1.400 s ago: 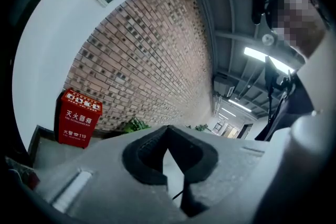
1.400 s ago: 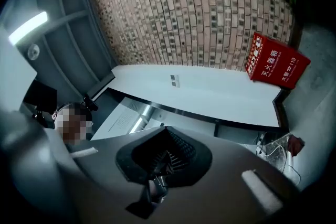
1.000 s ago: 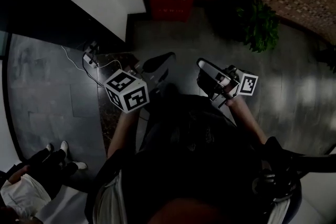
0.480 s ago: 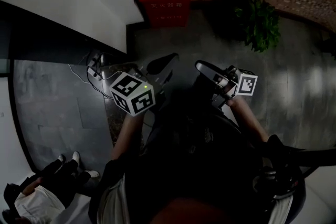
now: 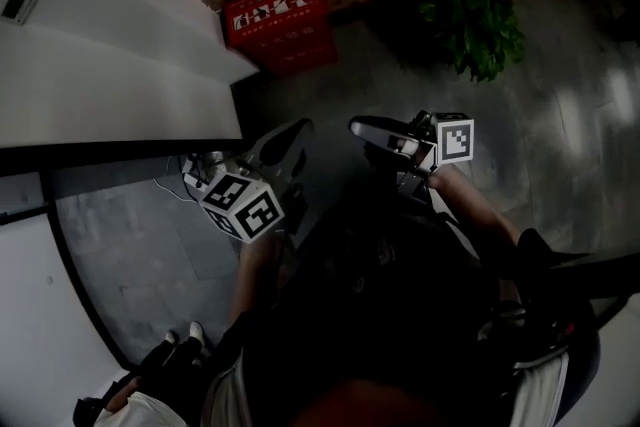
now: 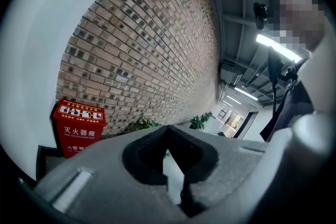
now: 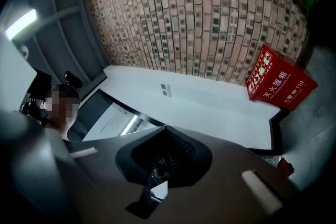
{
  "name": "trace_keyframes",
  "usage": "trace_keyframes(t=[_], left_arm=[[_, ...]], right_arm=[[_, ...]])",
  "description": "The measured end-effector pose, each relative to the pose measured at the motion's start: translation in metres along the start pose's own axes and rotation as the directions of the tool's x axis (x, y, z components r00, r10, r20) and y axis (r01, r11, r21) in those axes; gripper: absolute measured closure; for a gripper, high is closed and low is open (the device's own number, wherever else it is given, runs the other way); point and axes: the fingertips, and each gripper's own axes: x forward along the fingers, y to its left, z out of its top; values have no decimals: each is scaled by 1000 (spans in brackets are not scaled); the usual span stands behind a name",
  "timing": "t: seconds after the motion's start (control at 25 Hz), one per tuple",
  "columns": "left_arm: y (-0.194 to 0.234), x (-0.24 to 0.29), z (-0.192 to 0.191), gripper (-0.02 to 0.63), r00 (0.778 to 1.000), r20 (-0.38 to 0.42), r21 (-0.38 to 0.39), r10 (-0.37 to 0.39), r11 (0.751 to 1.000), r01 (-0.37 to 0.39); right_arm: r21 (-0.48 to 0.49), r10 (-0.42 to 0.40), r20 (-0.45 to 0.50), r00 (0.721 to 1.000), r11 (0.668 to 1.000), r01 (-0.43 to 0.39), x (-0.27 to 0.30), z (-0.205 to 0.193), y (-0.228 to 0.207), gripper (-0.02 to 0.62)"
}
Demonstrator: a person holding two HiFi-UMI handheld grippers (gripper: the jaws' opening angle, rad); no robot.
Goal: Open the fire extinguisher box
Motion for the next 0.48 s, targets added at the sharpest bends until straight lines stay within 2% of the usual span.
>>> trace_keyframes(t=[0.12, 0.2, 0.36, 0.48], left_arm=[[-8, 31, 13, 604, 1000, -15, 1, -5, 1000, 5], [-9, 48, 17, 604, 1000, -23, 16, 18, 1000, -17], [-8, 84, 31, 604, 994, -21, 97, 105, 990, -103], [-14, 113, 41, 604, 993, -2, 95, 116, 989, -116]], right_arm=[[15, 7, 32, 999, 1000, -8, -20, 32, -3, 597], [26, 20, 34, 999, 999, -21, -30, 47, -7, 597], [67, 34, -16, 999, 997, -33, -49, 74, -16, 597], [91, 14, -62, 998, 996, -9, -67, 96, -26, 597]])
